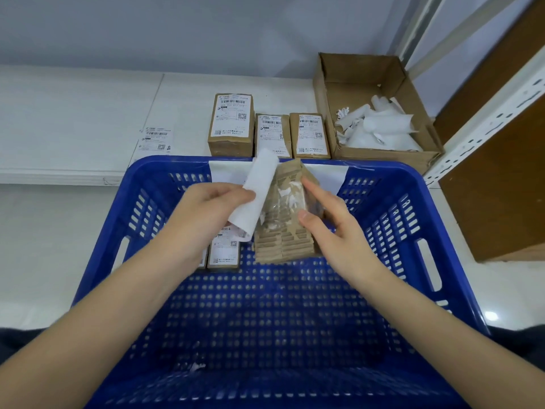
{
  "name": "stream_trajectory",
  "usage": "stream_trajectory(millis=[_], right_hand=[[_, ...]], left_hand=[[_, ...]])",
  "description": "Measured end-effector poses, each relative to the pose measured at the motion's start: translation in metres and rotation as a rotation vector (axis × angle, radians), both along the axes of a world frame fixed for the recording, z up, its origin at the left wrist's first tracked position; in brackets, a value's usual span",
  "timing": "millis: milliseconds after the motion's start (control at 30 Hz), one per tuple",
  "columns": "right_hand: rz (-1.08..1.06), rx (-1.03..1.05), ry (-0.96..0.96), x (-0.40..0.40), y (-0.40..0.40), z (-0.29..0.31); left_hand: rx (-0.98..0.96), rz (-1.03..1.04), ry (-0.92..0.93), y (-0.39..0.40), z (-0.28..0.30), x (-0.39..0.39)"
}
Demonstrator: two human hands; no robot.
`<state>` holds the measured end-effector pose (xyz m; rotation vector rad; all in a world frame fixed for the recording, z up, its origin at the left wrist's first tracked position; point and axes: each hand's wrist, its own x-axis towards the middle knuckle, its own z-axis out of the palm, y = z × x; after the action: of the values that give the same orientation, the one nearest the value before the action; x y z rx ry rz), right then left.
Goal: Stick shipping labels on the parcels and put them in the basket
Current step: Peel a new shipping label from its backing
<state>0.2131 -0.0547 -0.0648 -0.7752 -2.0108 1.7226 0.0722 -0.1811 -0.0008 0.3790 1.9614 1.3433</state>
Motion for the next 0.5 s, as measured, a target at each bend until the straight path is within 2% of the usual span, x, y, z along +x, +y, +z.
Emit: stream_trajectory(millis=[67, 300, 500], right_hand=[[-0.034, -0.024, -0.016, 0.0, 0.002, -0.001], [-0.018, -0.113, 0.024, -0.001, 0.005, 0.0], [-0.049, -0.149, 0.009, 0.0, 0.006, -0.001]], left_hand=[[0.018, 0.035, -0.035, -0.004, 0.006, -0.005], [0.004, -0.103, 0.02, -0.012, 0.012, -0.008], [0.05, -0.104, -0.054, -0.009, 0.008, -0.007]])
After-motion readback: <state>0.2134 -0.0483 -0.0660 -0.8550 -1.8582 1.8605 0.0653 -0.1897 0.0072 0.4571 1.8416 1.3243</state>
